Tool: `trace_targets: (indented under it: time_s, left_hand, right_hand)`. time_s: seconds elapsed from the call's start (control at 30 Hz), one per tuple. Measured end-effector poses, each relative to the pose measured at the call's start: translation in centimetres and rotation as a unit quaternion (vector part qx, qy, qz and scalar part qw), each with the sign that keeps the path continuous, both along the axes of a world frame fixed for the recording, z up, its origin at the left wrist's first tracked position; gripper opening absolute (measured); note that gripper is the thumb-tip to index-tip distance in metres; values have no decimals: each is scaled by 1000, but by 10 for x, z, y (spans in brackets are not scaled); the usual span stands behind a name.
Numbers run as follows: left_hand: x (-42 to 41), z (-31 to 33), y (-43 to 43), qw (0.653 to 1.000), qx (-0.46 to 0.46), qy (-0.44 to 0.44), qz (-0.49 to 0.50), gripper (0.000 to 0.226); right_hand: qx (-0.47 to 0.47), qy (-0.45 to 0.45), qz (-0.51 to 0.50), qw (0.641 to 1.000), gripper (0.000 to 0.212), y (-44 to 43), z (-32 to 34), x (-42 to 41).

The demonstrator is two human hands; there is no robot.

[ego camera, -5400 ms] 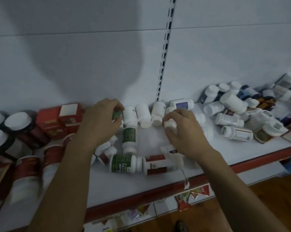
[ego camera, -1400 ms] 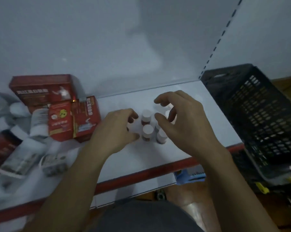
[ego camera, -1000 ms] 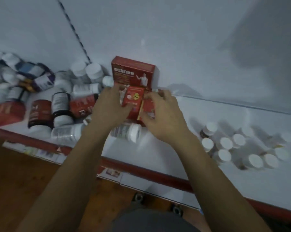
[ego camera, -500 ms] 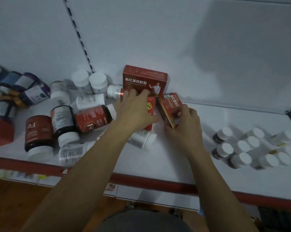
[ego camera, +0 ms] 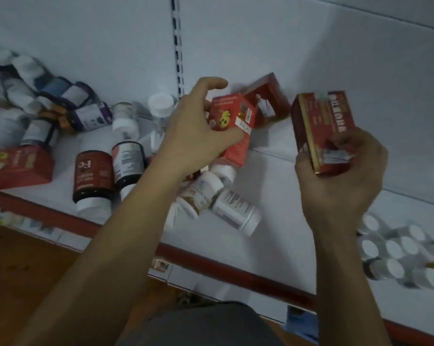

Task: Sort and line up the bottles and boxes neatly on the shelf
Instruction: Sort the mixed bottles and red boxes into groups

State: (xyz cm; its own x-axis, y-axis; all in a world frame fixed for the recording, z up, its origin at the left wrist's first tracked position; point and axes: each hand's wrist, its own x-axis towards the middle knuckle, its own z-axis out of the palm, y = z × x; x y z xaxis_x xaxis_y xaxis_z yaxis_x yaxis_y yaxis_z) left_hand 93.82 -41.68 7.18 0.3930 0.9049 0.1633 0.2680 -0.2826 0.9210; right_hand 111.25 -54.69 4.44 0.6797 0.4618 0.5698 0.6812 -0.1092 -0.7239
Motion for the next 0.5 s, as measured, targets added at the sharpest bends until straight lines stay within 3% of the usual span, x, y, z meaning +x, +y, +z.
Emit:
trace_targets:
  time_s: [0.13,0.3,0.4,0.5]
  left_hand:
    - [-51,0,13,989,-61,-85,107,45]
    - [-130,-13,16,926,-144,-248,246,35]
    - [-196,-14,23,853,-203,-374,301,37]
    - [-262,-11,28,736,-275,-542,299,20]
  right_hand:
    - [33,-9,117,992,44,39,18,-36]
    - [-34,-9,271,962,47,77,11,-107]
    - [-87,-21,353,931,50,97,7,-158]
    - [-107,-40,407,906,51,115,5,-211]
